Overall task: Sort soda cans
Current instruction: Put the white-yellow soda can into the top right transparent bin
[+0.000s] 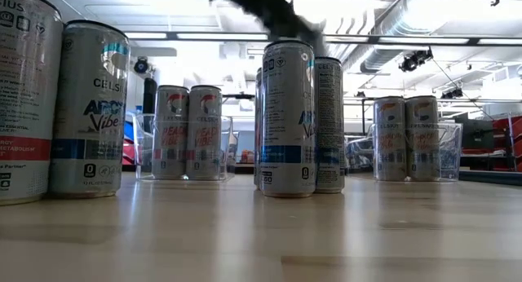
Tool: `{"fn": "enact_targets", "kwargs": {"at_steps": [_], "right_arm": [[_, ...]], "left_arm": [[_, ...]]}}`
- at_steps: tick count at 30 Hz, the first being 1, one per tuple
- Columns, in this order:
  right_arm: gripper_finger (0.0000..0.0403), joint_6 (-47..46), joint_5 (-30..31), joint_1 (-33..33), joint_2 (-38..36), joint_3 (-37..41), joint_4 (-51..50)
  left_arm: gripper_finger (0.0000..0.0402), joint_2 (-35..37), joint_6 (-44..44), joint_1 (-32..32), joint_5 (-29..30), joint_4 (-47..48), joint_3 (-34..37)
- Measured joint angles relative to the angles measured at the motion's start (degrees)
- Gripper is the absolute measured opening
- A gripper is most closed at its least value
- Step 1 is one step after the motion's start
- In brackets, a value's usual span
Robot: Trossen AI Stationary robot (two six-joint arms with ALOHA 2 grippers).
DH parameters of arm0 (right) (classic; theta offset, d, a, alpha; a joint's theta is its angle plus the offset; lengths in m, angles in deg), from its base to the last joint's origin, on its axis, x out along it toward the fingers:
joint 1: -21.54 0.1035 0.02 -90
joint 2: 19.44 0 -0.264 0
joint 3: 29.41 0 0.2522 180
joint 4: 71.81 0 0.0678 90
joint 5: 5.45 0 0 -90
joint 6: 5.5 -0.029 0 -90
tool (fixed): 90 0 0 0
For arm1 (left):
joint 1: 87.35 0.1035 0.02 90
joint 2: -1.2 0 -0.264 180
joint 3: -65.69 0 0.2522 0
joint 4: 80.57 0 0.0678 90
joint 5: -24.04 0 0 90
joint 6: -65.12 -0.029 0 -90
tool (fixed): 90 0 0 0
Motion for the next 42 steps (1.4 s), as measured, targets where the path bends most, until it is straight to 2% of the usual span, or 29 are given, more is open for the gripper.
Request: {"fn": "enact_targets", "kwargs": {"at_steps": [2,8,15,18,23,29,34,42], "right_arm": [[0.0348,-1.1,0.7,1.7,-0.3,0.0,-0.2],[0.0348,-4.0,8.6,7.6,-1.6,0.0,-2.1],[0.0348,-13.5,16.3,13.7,-2.1,0.0,-10.6],[0.0348,-19.6,19.1,15.5,-1.9,0.0,-15.9],[0.0348,-28.4,22.8,17.6,-1.5,0.0,-22.7],[0.0348,-34.6,23.2,19.4,0.4,0.0,-25.4],[0.0348,-43.5,19.9,22.6,4.2,0.0,-29.9],[0.0348,-54.8,19.9,28.1,11.8,0.0,-35.0]], "left_arm": [[0.0245,0.0,-0.5,-4.0,-0.4,-0.7,-1.7],[0.0245,-3.5,-0.1,-12.0,0.6,-5.7,-3.6],[0.0245,-9.8,8.7,-12.3,2.0,-15.7,-4.1],[0.0245,-13.5,12.5,-11.6,4.4,-13.0,-6.7],[0.0245,-19.8,15.2,-11.6,7.8,-3.5,-15.0],[0.0245,-25.4,16.1,-12.8,7.7,3.1,-21.0],[0.0269,-25.7,17.4,-13.5,8.0,3.9,-21.3],[0.0289,-25.7,17.5,-13.7,8.0,4.4,-21.3]]}}
